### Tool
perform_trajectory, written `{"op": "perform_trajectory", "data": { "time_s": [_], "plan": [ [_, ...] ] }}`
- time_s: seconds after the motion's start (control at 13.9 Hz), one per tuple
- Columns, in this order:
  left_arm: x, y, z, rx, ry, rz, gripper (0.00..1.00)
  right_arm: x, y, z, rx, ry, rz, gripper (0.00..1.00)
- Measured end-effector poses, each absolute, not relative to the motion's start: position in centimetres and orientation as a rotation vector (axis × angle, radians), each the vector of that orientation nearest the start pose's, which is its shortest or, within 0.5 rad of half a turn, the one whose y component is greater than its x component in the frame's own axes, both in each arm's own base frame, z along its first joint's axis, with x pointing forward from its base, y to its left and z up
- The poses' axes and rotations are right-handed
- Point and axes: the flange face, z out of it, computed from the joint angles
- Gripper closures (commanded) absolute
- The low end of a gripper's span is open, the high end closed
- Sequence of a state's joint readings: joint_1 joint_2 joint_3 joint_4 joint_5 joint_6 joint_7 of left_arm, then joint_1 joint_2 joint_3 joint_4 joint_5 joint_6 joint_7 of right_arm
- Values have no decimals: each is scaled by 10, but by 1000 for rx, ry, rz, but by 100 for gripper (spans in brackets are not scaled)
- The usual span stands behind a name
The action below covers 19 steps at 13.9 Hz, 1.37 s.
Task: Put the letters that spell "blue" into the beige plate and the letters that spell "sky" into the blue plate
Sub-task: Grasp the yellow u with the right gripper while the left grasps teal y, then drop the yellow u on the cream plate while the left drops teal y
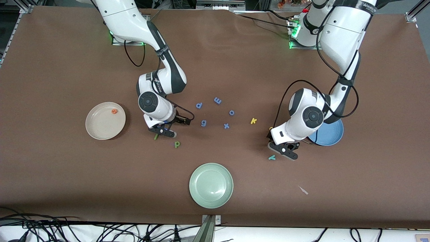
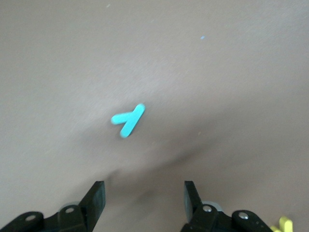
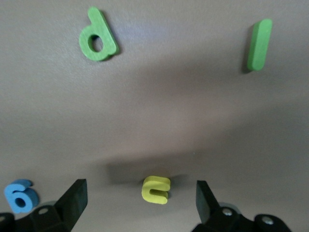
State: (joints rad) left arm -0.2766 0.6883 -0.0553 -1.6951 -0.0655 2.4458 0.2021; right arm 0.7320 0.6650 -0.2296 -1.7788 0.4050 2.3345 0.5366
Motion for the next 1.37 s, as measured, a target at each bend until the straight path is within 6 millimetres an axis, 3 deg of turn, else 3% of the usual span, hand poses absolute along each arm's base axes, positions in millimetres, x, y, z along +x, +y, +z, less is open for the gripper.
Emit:
{"op": "perform_trajectory", "data": {
  "time_s": [0.22,0.65,0.79,0.94,1.15,1.22,1.37],
  "plan": [
    [657,-231,194,-3131,771,-125,26,559,326,180,-3027,437,213,26],
    [674,-232,176,-3130,756,-237,26,557,324,174,-3034,437,225,87],
    [675,-232,174,-3129,757,-240,37,558,326,179,-3028,434,218,100],
    [676,-231,174,-3119,784,-244,51,558,326,177,-3031,422,221,100],
    [678,-226,173,-3100,825,-244,62,563,318,182,-3043,373,260,100],
    [678,-225,172,-3099,828,-243,63,570,307,189,-3053,342,289,100],
    [679,-224,173,-3097,829,-245,64,588,266,212,-3074,268,346,100]
  ]
}}
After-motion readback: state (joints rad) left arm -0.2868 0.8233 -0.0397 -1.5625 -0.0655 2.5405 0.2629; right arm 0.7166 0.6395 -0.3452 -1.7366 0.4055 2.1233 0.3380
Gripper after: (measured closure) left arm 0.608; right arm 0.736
